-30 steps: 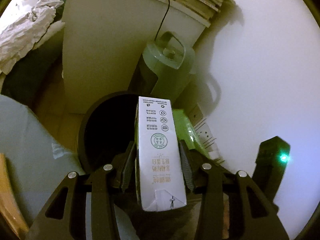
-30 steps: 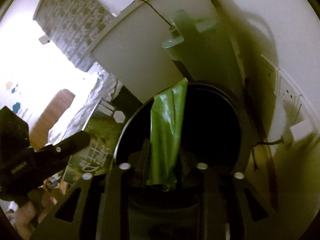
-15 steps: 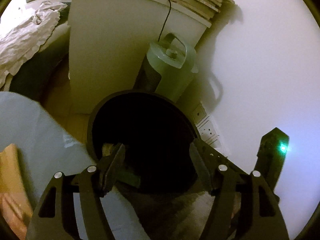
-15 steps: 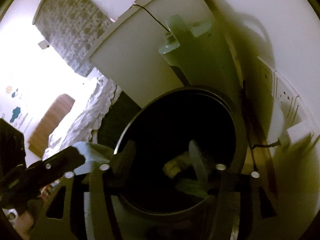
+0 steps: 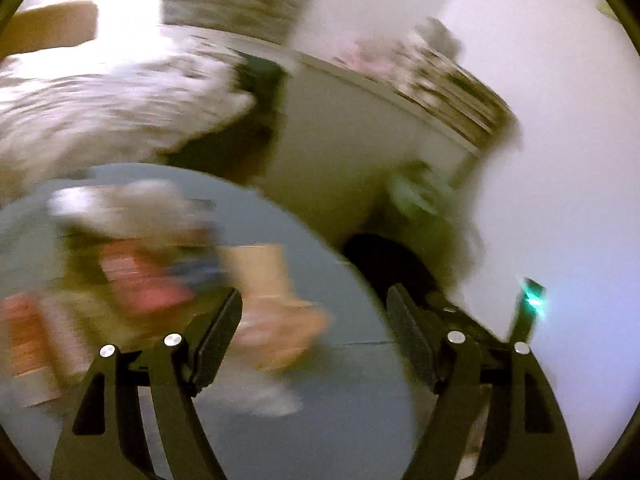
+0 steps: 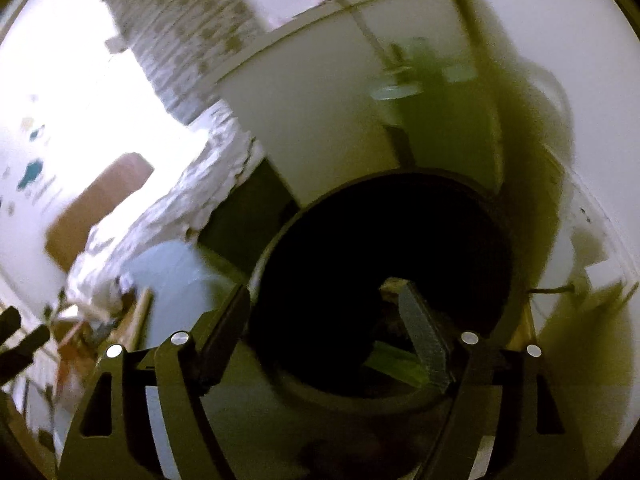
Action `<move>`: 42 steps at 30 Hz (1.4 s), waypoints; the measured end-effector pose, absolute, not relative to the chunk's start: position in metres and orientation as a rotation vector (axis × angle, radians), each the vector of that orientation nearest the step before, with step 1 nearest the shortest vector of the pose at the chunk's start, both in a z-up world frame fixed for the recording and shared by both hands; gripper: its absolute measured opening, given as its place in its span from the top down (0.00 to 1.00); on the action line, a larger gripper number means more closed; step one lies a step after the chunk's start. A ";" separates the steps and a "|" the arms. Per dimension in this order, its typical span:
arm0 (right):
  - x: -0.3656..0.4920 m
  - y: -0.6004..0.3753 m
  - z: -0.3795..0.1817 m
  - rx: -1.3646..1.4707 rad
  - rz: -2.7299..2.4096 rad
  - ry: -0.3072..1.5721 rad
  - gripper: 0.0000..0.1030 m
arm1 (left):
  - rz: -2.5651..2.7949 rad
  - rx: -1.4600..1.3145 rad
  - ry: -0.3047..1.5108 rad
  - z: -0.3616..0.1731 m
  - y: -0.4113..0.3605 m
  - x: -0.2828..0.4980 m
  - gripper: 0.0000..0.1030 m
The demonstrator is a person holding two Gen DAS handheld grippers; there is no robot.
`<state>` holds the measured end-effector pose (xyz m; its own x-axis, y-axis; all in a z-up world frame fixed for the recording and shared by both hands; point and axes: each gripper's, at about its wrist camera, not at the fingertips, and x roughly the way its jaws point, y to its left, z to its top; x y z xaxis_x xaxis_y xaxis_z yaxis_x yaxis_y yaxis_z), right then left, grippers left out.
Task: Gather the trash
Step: 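Grasp the red juice box with the left tool while the right tool grasps a paper strip, then carry both items over the black bin and open both tools to drop them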
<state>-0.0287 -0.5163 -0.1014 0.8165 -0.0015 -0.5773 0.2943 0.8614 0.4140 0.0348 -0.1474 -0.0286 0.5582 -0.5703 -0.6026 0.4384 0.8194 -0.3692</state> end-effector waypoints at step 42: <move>0.098 -0.302 0.019 0.283 0.505 0.644 0.93 | -0.409 -0.349 0.815 -0.066 0.022 0.048 0.64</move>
